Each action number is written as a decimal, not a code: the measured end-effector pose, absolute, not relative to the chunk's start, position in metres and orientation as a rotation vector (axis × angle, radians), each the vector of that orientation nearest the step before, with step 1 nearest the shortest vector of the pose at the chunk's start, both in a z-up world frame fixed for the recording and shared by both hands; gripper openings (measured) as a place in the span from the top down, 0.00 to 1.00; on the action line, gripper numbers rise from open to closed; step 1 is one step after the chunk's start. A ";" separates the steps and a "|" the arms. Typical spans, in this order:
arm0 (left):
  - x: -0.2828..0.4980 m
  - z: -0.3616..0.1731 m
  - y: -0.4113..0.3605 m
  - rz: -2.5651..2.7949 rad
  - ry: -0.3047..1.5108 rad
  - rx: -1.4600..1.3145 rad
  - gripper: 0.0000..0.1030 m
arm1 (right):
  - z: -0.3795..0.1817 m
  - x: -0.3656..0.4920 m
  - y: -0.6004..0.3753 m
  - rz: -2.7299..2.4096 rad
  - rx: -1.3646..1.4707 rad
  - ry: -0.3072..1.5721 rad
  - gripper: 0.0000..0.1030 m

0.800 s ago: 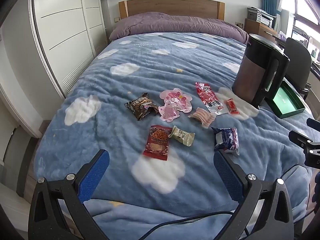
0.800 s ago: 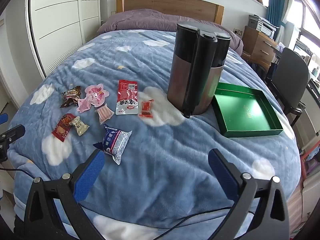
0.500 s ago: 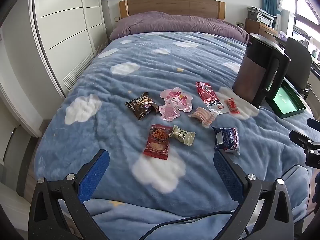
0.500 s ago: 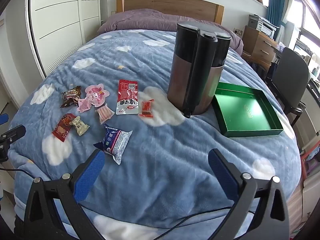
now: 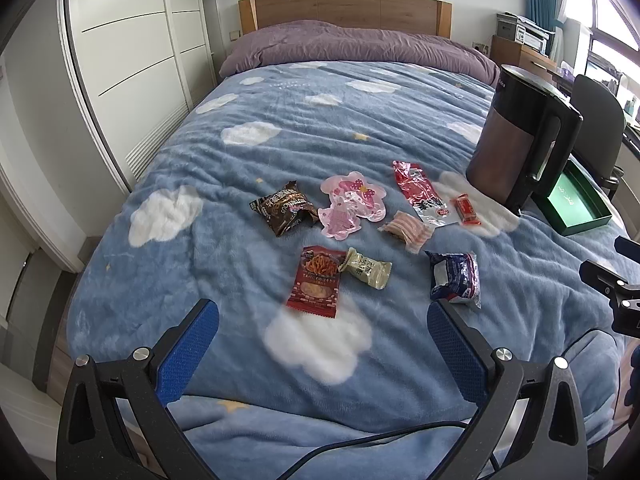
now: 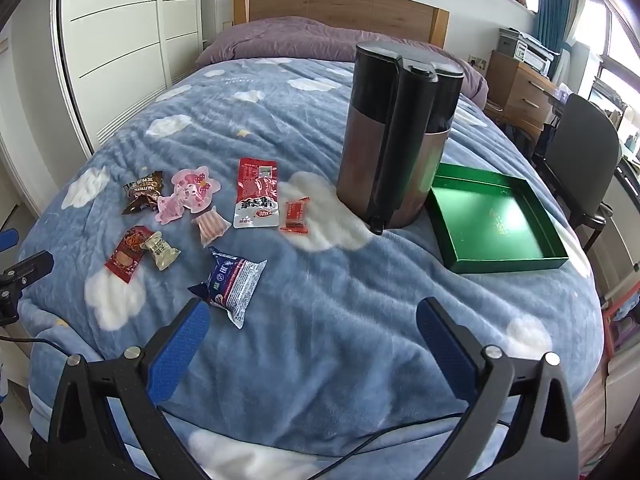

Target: Organize snacks

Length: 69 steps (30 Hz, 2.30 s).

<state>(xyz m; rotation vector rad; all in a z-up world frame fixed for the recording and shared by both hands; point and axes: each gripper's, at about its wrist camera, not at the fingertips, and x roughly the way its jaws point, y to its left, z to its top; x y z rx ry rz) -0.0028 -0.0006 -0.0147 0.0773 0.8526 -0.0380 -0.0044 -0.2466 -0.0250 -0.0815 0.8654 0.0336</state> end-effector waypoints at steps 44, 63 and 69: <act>0.048 -0.083 0.023 -0.041 1.026 0.109 0.01 | -0.082 0.043 -0.206 0.166 0.075 1.001 0.00; 0.134 -0.167 0.011 -0.089 1.184 0.278 0.01 | -0.154 0.108 -0.166 0.185 0.166 1.161 0.00; 0.144 -0.181 0.028 -0.134 1.264 0.163 0.01 | -0.165 0.114 -0.167 0.191 0.184 1.192 0.00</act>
